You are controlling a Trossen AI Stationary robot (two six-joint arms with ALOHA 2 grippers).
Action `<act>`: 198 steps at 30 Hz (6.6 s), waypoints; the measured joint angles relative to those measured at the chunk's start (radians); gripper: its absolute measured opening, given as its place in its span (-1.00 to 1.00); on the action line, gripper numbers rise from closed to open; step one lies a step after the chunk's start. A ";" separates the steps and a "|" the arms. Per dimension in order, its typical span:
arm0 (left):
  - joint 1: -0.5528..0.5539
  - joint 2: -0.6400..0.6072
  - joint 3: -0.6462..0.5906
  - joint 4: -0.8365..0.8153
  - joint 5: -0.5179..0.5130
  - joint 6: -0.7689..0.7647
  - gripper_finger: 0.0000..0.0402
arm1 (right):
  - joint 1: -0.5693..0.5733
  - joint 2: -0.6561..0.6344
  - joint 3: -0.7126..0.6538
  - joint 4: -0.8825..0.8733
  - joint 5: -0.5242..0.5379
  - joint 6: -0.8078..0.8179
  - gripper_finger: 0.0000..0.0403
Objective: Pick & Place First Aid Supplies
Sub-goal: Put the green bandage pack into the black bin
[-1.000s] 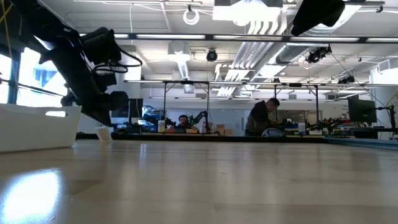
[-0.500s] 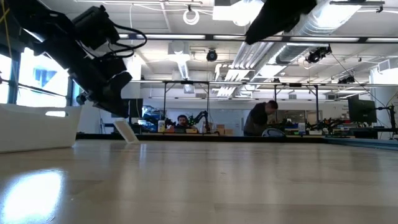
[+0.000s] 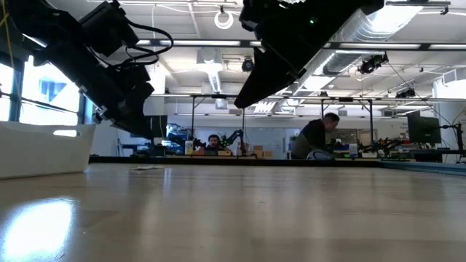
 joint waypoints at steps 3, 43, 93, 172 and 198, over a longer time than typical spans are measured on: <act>0.004 -0.001 0.000 -0.010 -0.017 0.003 -1.00 | -0.007 0.009 0.000 0.023 -0.049 -0.001 -0.26; 0.095 0.283 0.203 -0.337 0.134 -0.107 -0.45 | -0.012 0.007 0.000 0.051 -0.073 -0.001 -0.26; -0.190 0.179 0.312 -0.027 0.450 0.257 -1.00 | 0.051 0.077 0.001 0.309 -0.078 -0.406 -0.12; -0.188 -0.194 0.344 -0.428 0.214 0.276 -0.22 | 0.354 -0.357 0.001 -1.015 -0.599 1.201 -1.00; -0.187 -0.195 0.344 -0.434 0.212 0.330 -0.22 | 0.730 -0.090 0.000 -0.944 -0.729 1.714 -0.98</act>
